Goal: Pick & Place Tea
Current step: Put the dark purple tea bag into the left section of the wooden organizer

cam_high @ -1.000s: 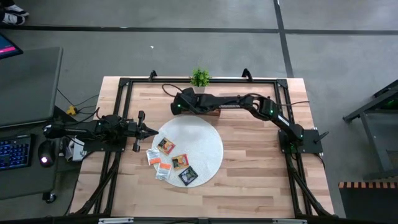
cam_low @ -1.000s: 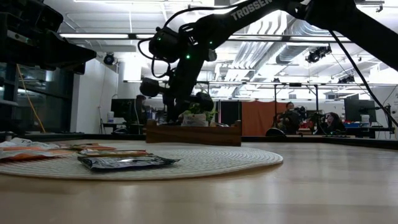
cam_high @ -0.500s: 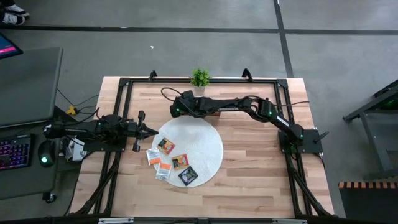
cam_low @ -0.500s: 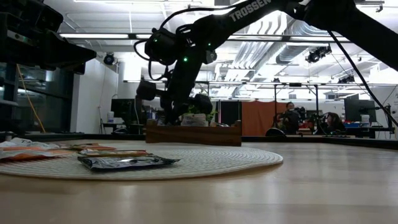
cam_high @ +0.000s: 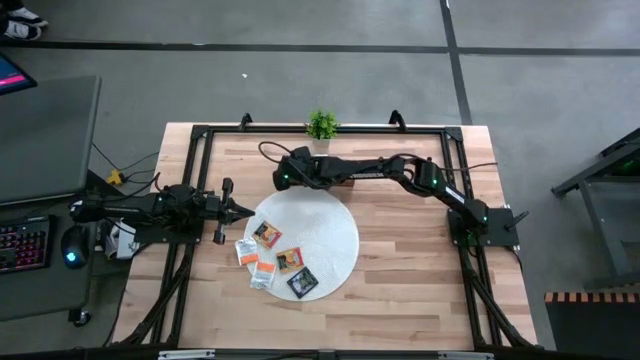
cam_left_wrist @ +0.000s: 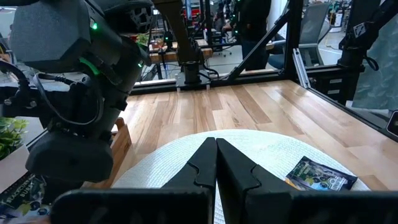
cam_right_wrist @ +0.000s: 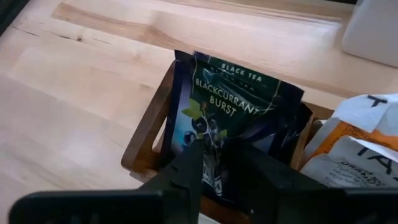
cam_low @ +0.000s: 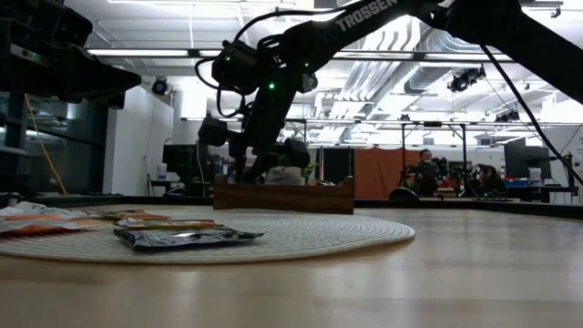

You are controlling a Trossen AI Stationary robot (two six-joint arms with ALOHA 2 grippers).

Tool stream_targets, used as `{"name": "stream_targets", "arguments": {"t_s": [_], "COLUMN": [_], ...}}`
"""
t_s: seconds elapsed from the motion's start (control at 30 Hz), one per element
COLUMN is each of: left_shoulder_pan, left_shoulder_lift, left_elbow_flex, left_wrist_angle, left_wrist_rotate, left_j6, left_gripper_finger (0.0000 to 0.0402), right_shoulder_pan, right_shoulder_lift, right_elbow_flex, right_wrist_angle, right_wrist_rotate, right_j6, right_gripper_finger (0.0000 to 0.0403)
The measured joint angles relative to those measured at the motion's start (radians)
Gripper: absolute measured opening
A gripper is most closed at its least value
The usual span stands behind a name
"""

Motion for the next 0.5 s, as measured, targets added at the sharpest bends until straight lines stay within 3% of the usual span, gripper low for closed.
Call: {"name": "stream_targets", "arguments": {"t_s": [0.23, 0.5], "left_shoulder_pan": [0.0, 0.0], "left_shoulder_lift": [0.0, 0.0], "left_elbow_flex": [0.0, 0.0], "left_wrist_angle": [0.0, 0.0], "left_wrist_rotate": [0.0, 0.0], "left_j6": [0.0, 0.0], "left_gripper_finger": [0.0001, 0.0001], "right_shoulder_pan": [0.002, 0.006], "right_shoulder_lift": [0.0, -0.005], "right_elbow_flex": [0.0, 0.0], "right_wrist_angle": [0.001, 0.013], "right_wrist_rotate": [-0.005, -0.022], "right_j6": [0.0, -0.004], "right_gripper_finger": [0.013, 0.0151]}}
